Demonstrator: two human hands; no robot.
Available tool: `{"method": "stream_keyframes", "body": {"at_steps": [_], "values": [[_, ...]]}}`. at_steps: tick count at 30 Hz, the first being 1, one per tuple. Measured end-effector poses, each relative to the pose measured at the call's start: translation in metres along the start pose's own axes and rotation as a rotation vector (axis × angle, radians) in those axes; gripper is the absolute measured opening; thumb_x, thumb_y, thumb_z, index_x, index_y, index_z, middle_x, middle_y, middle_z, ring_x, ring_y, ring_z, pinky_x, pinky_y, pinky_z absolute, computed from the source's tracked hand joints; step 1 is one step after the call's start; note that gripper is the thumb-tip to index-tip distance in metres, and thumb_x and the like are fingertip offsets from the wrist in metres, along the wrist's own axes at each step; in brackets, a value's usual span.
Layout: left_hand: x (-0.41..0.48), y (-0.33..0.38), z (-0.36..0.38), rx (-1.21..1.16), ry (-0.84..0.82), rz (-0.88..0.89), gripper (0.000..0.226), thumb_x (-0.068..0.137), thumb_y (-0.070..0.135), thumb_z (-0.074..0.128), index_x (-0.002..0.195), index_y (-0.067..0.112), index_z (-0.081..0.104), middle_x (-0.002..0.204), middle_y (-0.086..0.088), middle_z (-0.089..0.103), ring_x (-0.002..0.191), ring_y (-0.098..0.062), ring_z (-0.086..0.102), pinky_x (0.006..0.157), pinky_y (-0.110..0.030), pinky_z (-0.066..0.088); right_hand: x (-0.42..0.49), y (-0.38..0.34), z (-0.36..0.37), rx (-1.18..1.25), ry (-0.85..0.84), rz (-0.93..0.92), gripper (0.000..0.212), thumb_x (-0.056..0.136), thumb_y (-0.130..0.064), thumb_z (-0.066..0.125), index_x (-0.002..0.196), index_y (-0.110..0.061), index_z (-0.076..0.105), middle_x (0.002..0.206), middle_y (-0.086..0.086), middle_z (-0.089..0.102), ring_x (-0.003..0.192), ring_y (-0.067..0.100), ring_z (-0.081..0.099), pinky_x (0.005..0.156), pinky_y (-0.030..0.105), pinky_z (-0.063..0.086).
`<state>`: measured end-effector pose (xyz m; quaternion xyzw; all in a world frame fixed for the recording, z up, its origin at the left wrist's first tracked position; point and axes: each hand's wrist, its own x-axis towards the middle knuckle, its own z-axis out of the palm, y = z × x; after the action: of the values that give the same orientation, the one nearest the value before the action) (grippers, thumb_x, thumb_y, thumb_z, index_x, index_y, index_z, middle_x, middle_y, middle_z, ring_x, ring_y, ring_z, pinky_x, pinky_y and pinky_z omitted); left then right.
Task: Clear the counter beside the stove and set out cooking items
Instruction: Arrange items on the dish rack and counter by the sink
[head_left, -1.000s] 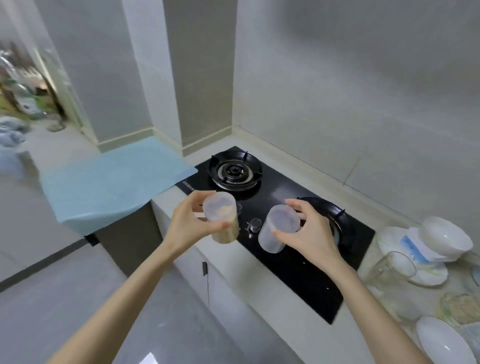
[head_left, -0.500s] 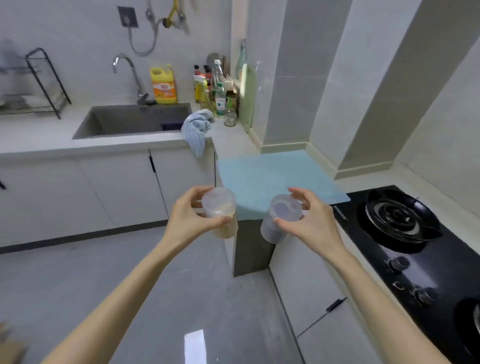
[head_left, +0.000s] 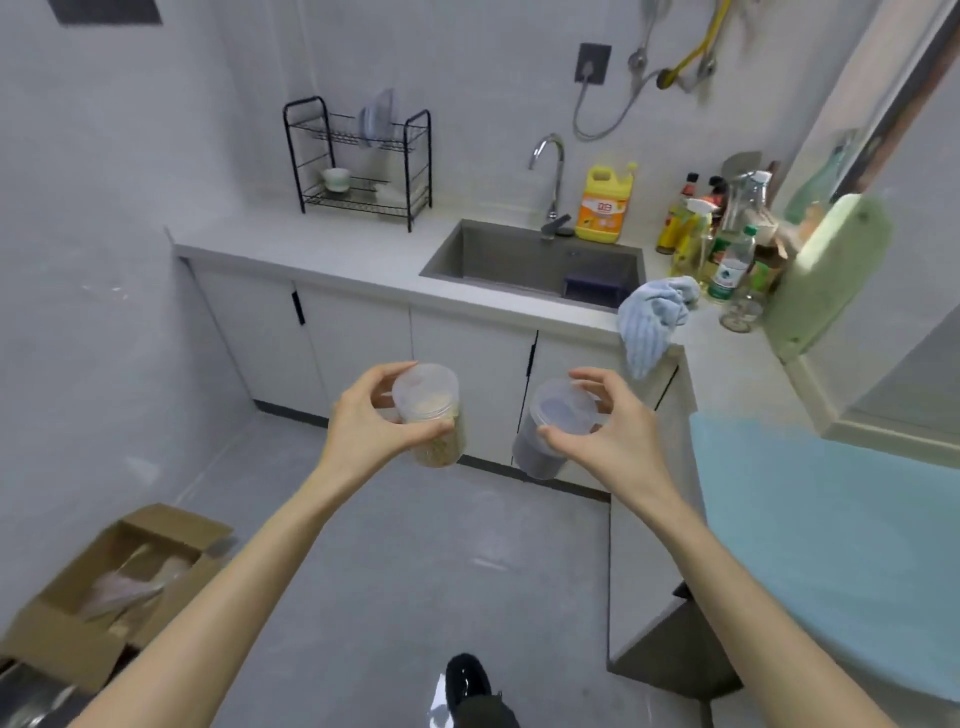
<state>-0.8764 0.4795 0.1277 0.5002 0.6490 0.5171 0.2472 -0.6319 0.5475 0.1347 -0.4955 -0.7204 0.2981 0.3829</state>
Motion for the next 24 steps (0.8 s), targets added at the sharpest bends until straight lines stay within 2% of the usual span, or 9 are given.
{"method": "stream_keyframes", "body": {"at_steps": [2, 5, 9, 14, 19, 24], "values": [[0.037, -0.012, -0.019, 0.024, 0.061, -0.009, 0.065, 0.059, 0.023, 0.091, 0.117, 0.027, 0.061, 0.107, 0.02, 0.061, 0.098, 0.005, 0.056, 0.066, 0.001, 0.041, 0.046, -0.005, 0.031, 0.034, -0.038, -0.029, 0.061, 0.063, -0.024, 0.085, 0.117, -0.03, 0.057, 0.105, -0.018, 0.061, 0.1, 0.003, 0.055, 0.08, 0.019, 0.049], [0.092, -0.028, -0.043, 0.053, 0.138, -0.033, 0.065, 0.058, 0.025, 0.091, 0.116, 0.028, 0.062, 0.109, 0.018, 0.063, 0.101, 0.001, 0.057, 0.076, -0.01, 0.045, 0.114, -0.015, 0.073, 0.066, -0.111, -0.078, 0.06, 0.064, -0.025, 0.083, 0.117, -0.031, 0.056, 0.106, -0.02, 0.06, 0.102, 0.004, 0.055, 0.08, 0.018, 0.047], [0.154, -0.042, -0.07, 0.069, 0.217, -0.068, 0.065, 0.057, 0.026, 0.092, 0.114, 0.031, 0.062, 0.109, 0.019, 0.062, 0.102, 0.002, 0.057, 0.08, -0.016, 0.047, 0.192, -0.03, 0.118, 0.064, -0.18, -0.139, 0.059, 0.063, -0.03, 0.081, 0.113, -0.037, 0.053, 0.107, -0.021, 0.059, 0.108, 0.007, 0.055, 0.088, 0.031, 0.051], [0.229, -0.066, -0.107, 0.075, 0.289, -0.117, 0.063, 0.057, 0.023, 0.092, 0.112, 0.032, 0.063, 0.106, 0.023, 0.062, 0.1, 0.005, 0.057, 0.079, -0.012, 0.045, 0.283, -0.053, 0.18, 0.075, -0.243, -0.178, 0.059, 0.063, -0.028, 0.08, 0.116, -0.035, 0.054, 0.109, -0.021, 0.06, 0.107, 0.007, 0.055, 0.092, 0.037, 0.049], [0.302, -0.103, -0.149, 0.076, 0.329, -0.131, 0.063, 0.058, 0.017, 0.091, 0.111, 0.03, 0.059, 0.102, 0.026, 0.057, 0.093, 0.01, 0.054, 0.067, 0.005, 0.038, 0.36, -0.071, 0.252, 0.081, -0.297, -0.21, 0.059, 0.064, -0.028, 0.081, 0.116, -0.034, 0.054, 0.108, -0.022, 0.059, 0.101, 0.006, 0.057, 0.086, 0.035, 0.052], [0.387, -0.15, -0.2, 0.06, 0.317, -0.145, 0.065, 0.057, 0.019, 0.091, 0.113, 0.03, 0.059, 0.105, 0.023, 0.059, 0.096, 0.01, 0.054, 0.068, 0.005, 0.038, 0.431, -0.088, 0.331, 0.074, -0.326, -0.217, 0.06, 0.064, -0.029, 0.082, 0.118, -0.034, 0.053, 0.111, -0.02, 0.06, 0.103, 0.006, 0.058, 0.083, 0.026, 0.05]]}}
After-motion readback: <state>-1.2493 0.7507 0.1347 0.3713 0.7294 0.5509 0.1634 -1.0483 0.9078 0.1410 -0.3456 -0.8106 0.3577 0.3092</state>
